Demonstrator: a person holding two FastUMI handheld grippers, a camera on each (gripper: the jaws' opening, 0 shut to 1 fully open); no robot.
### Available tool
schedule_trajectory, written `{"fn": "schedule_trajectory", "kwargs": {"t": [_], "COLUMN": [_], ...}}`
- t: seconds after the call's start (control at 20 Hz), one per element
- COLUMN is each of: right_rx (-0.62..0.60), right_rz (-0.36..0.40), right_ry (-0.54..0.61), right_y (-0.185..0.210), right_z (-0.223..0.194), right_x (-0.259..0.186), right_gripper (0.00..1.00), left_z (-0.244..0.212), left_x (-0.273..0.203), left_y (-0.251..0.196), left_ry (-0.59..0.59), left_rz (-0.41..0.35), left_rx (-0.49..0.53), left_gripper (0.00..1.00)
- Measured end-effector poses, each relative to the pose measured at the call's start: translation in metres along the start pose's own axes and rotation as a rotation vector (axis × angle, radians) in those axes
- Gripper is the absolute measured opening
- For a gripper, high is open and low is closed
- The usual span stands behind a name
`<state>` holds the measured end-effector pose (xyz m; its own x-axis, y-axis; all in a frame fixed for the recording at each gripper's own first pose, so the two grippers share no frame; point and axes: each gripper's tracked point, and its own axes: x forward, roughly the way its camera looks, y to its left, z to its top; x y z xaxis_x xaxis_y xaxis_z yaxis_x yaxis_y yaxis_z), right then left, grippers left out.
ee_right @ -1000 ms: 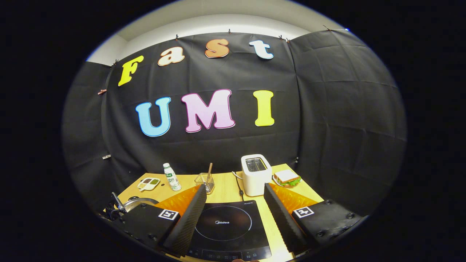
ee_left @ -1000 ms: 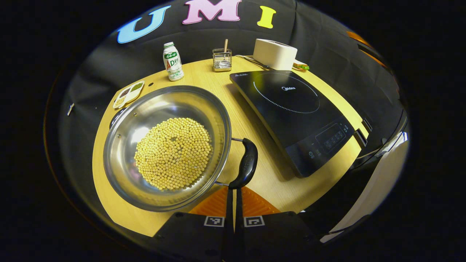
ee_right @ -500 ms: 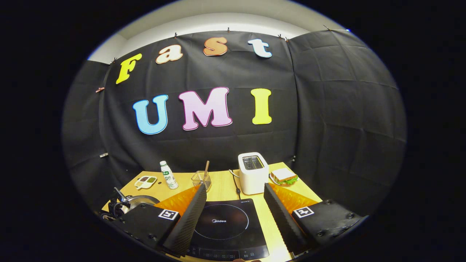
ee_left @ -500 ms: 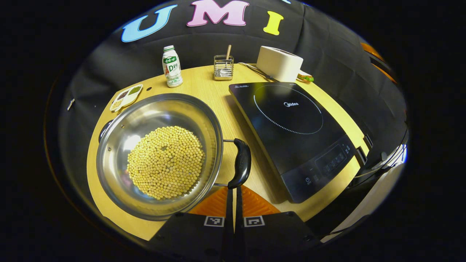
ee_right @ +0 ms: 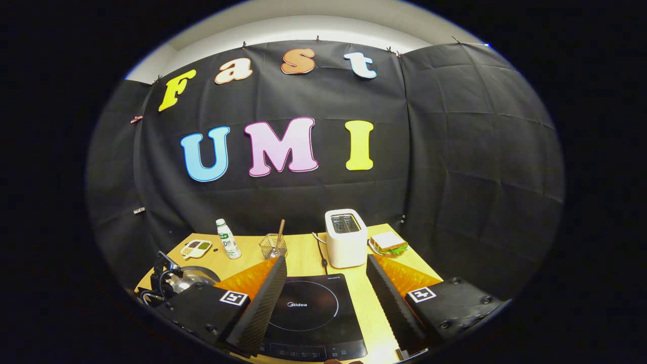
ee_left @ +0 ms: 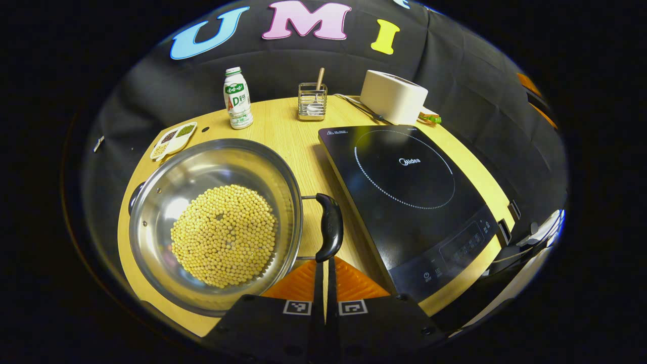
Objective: First push the handle of the pot to place it horizontally, then grasp the pot with both hands and set it on the induction cooktop.
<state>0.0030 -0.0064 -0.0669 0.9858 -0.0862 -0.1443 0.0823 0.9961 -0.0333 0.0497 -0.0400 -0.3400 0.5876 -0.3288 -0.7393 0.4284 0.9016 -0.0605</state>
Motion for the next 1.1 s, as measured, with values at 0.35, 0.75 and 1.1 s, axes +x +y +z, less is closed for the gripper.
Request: {"fn": "schedule_trajectory", "kwargs": {"t": [0.35, 0.75, 1.1], "right_rx": [0.020, 0.013, -0.005], "right_rz": [-0.018, -0.030, -0.032], "right_ry": [0.030, 0.037, 0.046], "right_y": [-0.006, -0.011, -0.012], "right_z": [-0.010, -0.011, -0.013], "right_x": [0.000, -0.005, -0.011], "right_gripper": [0.98, 0.99, 0.99], "left_z": [0.024, 0.040, 0.056], "left_x": [0.015, 0.026, 0.035], "left_y": [-0.001, 0.002, 0.008], "left_ry": [-0.039, -0.056, -0.094], "left_rz": [0.007, 0.023, 0.038], "left_rx": [-0.131, -0.121, -0.101], "left_gripper": [0.05, 0.05, 0.05]}}
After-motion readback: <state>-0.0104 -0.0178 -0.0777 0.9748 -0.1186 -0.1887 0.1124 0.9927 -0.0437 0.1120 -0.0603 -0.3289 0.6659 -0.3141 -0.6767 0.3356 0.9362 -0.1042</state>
